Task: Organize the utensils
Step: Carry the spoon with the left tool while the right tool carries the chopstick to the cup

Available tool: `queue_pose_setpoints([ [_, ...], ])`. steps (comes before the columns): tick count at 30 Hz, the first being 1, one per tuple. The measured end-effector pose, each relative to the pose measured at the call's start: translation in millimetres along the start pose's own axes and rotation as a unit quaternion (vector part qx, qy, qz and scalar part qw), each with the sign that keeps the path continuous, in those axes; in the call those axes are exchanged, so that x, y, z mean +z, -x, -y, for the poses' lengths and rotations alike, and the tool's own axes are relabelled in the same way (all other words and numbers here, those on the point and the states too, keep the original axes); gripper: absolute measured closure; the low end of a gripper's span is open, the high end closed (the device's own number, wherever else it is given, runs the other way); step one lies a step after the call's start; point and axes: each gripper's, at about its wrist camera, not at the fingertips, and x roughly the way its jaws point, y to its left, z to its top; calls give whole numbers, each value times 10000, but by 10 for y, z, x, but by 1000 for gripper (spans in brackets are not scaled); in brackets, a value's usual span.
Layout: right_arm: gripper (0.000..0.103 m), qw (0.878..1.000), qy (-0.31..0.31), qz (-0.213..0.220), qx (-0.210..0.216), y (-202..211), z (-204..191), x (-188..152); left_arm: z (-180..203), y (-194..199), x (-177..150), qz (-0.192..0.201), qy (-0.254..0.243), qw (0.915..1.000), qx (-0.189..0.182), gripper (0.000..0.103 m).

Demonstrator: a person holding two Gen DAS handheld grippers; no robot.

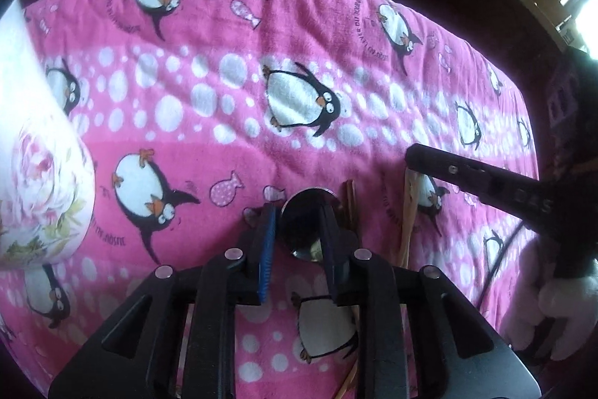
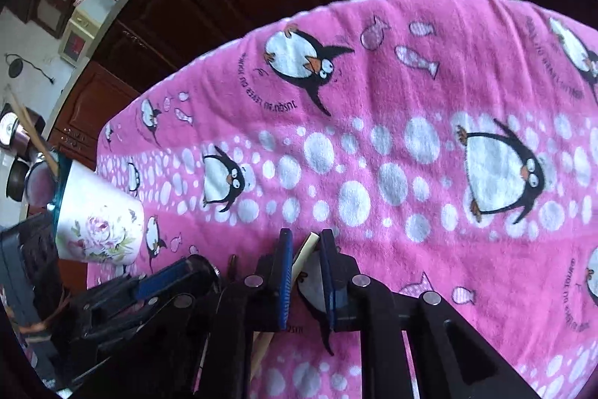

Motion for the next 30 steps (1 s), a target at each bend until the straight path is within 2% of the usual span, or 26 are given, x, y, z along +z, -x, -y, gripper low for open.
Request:
queue_pose_setpoints([
  [1,90,10000,-12,51,64,40,-14,-12,7,-5,3,14,-20,10000,-22,81],
  [3,91,9995,-1,210,223,157,-15,-31,6,-18,16,48,-52,10000,-43,92],
  [5,91,9992,23,292,264,256,-26,-50,-28,20,21,83,9,9997,-233,99],
  [7,92,9987,78,396,314,374,-55,-66,-46,108,13,133,66,9993,-335,101],
  [14,94,9955,383,770,390,771,-250,-117,-33,601,-96,534,-184,9976,-408,102],
  [21,97,9906,696,1096,421,1091,-496,-130,-77,1176,-179,989,-211,9936,-507,102],
  [30,99,9797,1141,1528,621,1473,-1025,44,-245,2040,-106,1894,-313,9811,-226,102],
])
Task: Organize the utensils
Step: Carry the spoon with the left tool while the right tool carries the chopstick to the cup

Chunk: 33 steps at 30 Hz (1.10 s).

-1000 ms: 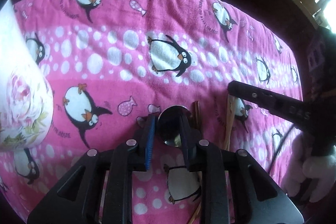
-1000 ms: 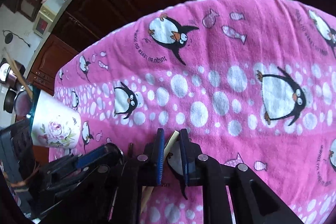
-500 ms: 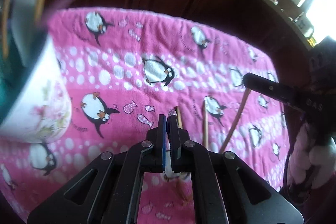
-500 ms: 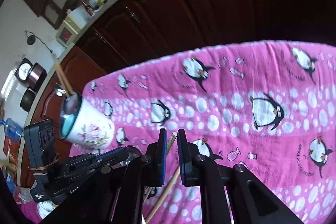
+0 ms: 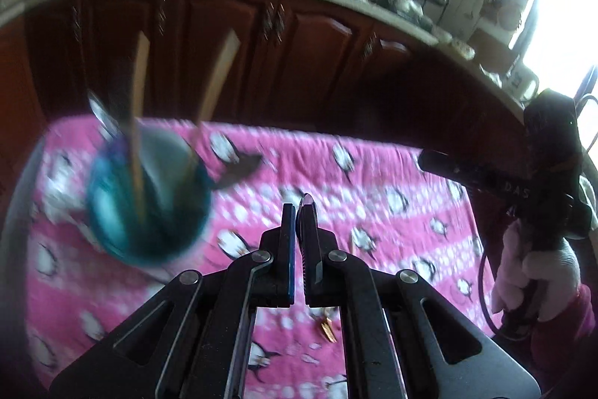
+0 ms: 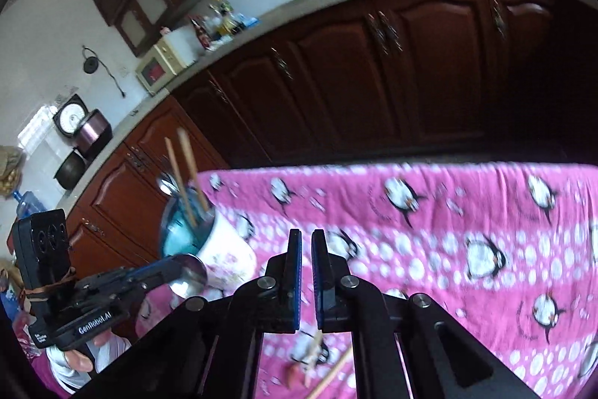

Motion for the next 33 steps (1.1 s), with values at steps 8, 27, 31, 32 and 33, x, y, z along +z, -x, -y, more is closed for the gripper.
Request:
queue_pose_setpoints([
  [8,97,9993,321,-155,-85,-257,-187,132,-463,384,284,445,180,9978,464,102],
  [27,94,9796,-181,-1677,-1094,-1728,524,-231,-856,590,393,644,415,9942,755,102],
  [31,96,9919,-141,-1114,-599,-1227,288,-13,-894,613,438,724,439,9933,781,102],
  [32,96,9942,-82,-954,-498,-1093,203,50,-906,629,457,765,443,9929,802,102],
  [33,96,9957,-19,-830,-423,-986,133,102,-915,641,478,795,442,9925,818,102],
])
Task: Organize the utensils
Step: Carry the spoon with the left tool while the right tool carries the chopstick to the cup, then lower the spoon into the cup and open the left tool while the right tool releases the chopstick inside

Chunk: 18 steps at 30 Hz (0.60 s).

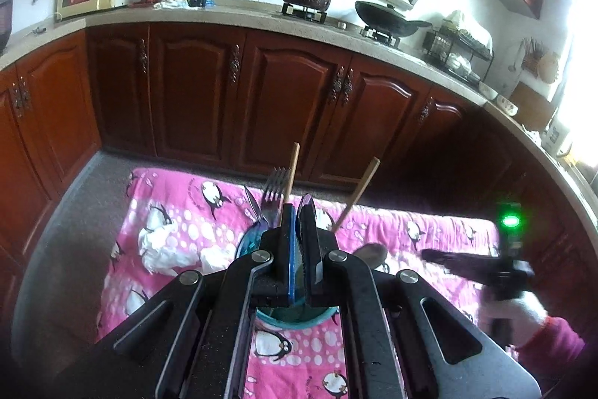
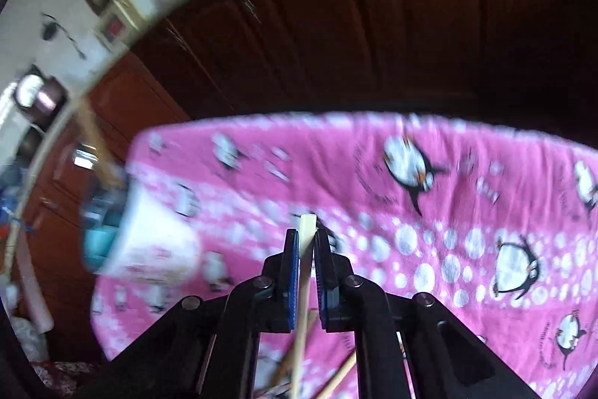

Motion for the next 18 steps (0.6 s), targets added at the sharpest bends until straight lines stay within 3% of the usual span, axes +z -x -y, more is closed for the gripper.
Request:
queue_pose_setpoints([
  [6,96,9941,325,732,731,711,-543,286,-91,48,162,263,-137,9990,327,102],
  [10,96,9852,458,1134,1199,949,-944,450,-212,-6,237,418,-221,9963,720,102],
  [13,96,9768,554,1491,1431,989,-1306,587,-274,-81,256,582,-302,9926,1019,102],
  [18,96,9701,738,1917,1296,707,-1788,692,-313,-226,195,819,-398,9857,1419,102],
])
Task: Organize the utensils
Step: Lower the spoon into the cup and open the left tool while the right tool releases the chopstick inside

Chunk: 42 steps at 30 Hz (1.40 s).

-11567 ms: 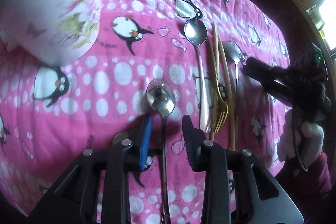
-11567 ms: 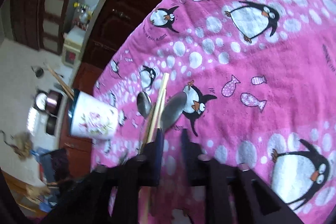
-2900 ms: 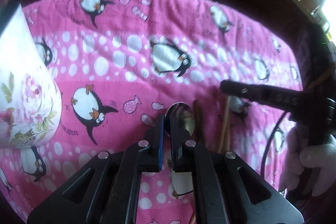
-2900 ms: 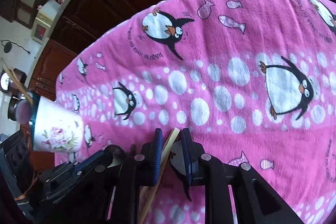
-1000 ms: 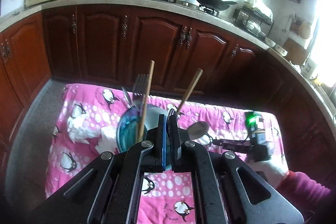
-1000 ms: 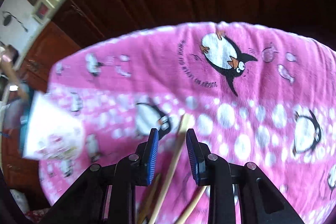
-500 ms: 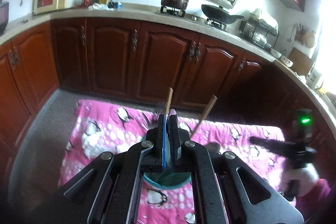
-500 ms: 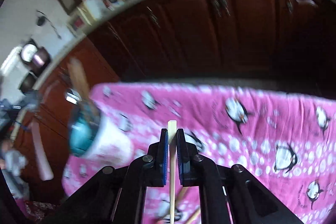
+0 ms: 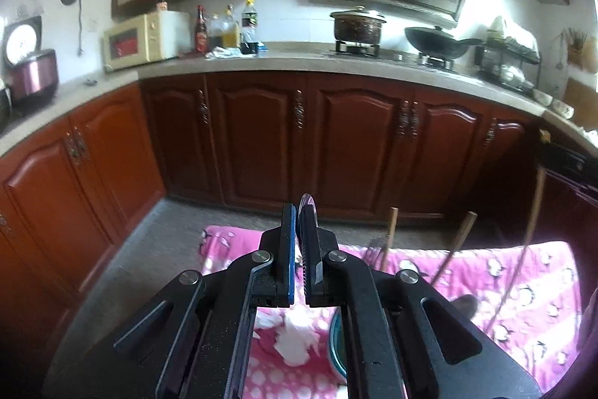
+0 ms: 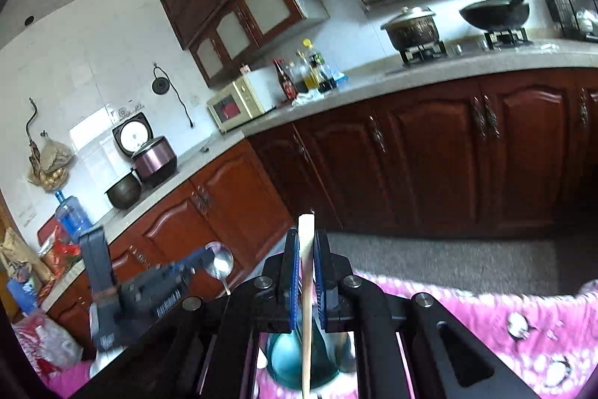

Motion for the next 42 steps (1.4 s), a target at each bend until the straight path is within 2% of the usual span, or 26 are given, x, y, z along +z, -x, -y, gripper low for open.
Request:
queue_pose_setpoints([
  [8,96,9970,582,304,-404,-592,-174,-210,64,-127,-231,332,-312,9980,434,102],
  [15,96,9966,629,-36,-524,-824,13,-498,225,-203,-492,489,-713,9941,648,101],
  [22,96,9965,441,-562,-433,-829,192,-804,254,-283,-709,165,-683,9959,569,101],
  [27,96,9936,90,-1102,-222,-856,391,-948,300,-300,-775,-122,-625,9971,426,101],
  [30,91,9921,-61,-1238,-207,-784,486,-978,322,-312,-797,-294,-596,9970,397,100],
  [33,83,9931,-114,-1152,-202,-658,544,-953,320,-311,-792,-452,-466,9974,325,97],
  [34,78,9932,-124,-1134,-229,-624,557,-947,312,-314,-790,-526,-404,9974,296,89],
  [35,77,9934,-141,-1110,-257,-587,578,-940,298,-319,-788,-600,-329,9973,262,80],
  [37,77,9937,-206,-1065,-282,-520,609,-928,279,-301,-785,-688,-172,9974,146,73],
  [42,77,9935,-347,-1048,-279,-376,649,-947,270,-210,-782,-688,-59,9975,136,65],
])
